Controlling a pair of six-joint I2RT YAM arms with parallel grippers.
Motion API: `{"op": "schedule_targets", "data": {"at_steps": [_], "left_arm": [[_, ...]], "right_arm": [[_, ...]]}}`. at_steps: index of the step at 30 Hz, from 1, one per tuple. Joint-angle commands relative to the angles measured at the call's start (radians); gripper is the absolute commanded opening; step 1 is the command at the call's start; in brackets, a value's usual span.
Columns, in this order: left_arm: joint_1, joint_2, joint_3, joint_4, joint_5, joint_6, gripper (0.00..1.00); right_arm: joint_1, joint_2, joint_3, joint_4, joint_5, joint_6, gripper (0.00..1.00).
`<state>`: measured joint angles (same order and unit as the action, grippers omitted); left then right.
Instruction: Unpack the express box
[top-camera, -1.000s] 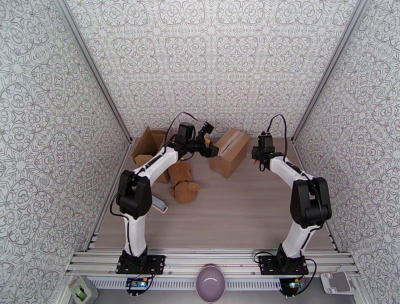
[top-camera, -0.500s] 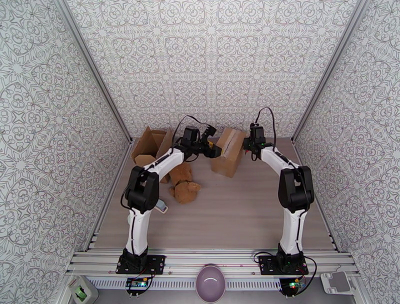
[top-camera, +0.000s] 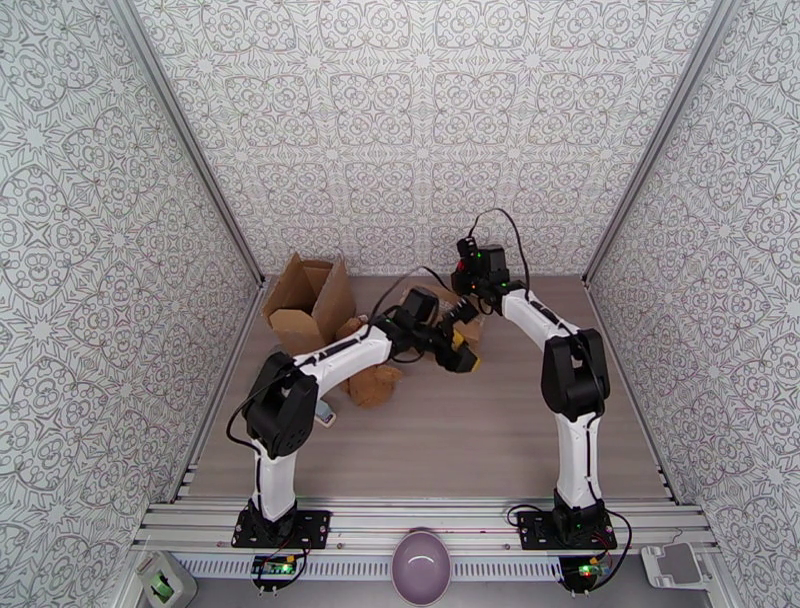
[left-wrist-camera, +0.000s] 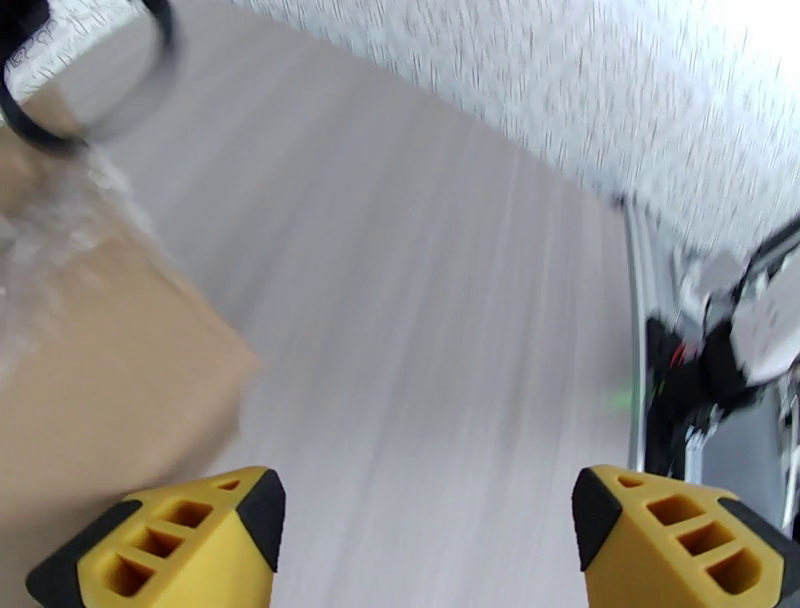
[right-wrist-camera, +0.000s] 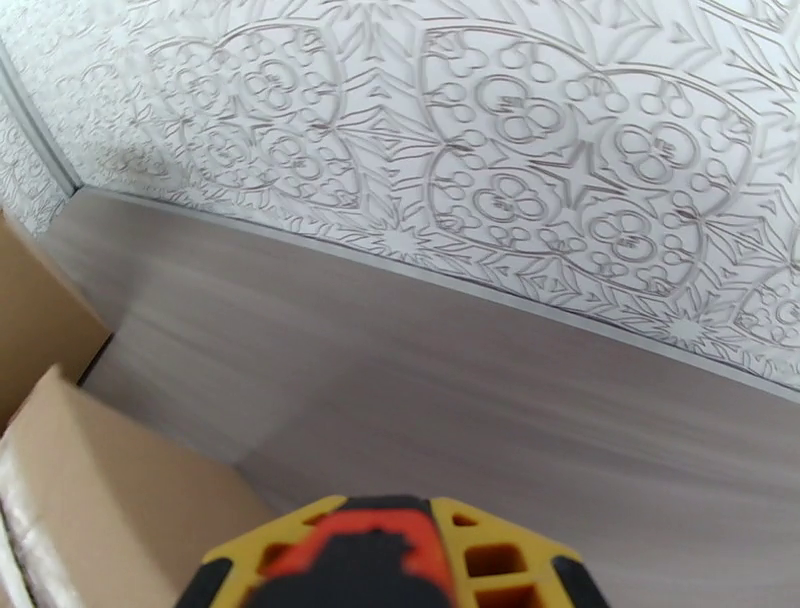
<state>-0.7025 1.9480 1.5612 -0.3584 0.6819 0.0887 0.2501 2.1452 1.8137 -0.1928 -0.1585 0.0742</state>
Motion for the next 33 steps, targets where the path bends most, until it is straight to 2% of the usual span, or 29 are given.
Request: {"op": "schedule_targets", "data": {"at_steps": [1, 4, 6, 12, 15, 18, 21, 24, 28, 33], "left_arm": [[0.029, -0.132, 0.008, -0.074, -0.130, 0.212, 0.83], [0.031, -0.160, 0.018, -0.079, -0.216, 0.396, 0.87], [0.032, -0.145, 0.047, -0.078, -0.263, 0.503, 0.89], [0.040, -0.029, 0.182, -0.122, -0.240, 0.850, 0.90], [0.047, 0.033, 0.241, -0.171, -0.208, 0.972, 0.90], [0.052, 0.060, 0.235, -0.127, -0.177, 1.000, 0.90], [0.052, 0.083, 0.232, -0.095, -0.179, 1.011, 0.90], [0.051, 0.105, 0.223, -0.065, -0.201, 1.024, 0.91], [0.039, 0.119, 0.180, 0.053, -0.291, 1.021, 0.91], [0.038, 0.126, 0.146, 0.152, -0.351, 0.997, 0.90]], "right_arm": [[-0.118, -0.140, -0.037, 0.067, 0.067, 0.107, 0.00], [-0.143, -0.221, -0.099, 0.078, 0.135, 0.153, 0.00], [-0.149, -0.297, -0.206, 0.120, 0.188, 0.209, 0.00], [-0.149, -0.595, -0.686, 0.356, 0.275, 0.516, 0.00], [-0.144, -0.733, -0.869, 0.452, 0.296, 0.646, 0.00], [-0.138, -0.840, -1.031, 0.570, 0.305, 0.759, 0.00], [-0.128, -0.892, -1.118, 0.654, 0.316, 0.824, 0.00], [-0.126, -0.880, -1.157, 0.737, 0.282, 0.868, 0.00], [-0.114, -0.841, -1.181, 0.843, 0.256, 0.938, 0.00], [-0.101, -0.785, -1.160, 0.877, 0.213, 0.963, 0.00]]}}
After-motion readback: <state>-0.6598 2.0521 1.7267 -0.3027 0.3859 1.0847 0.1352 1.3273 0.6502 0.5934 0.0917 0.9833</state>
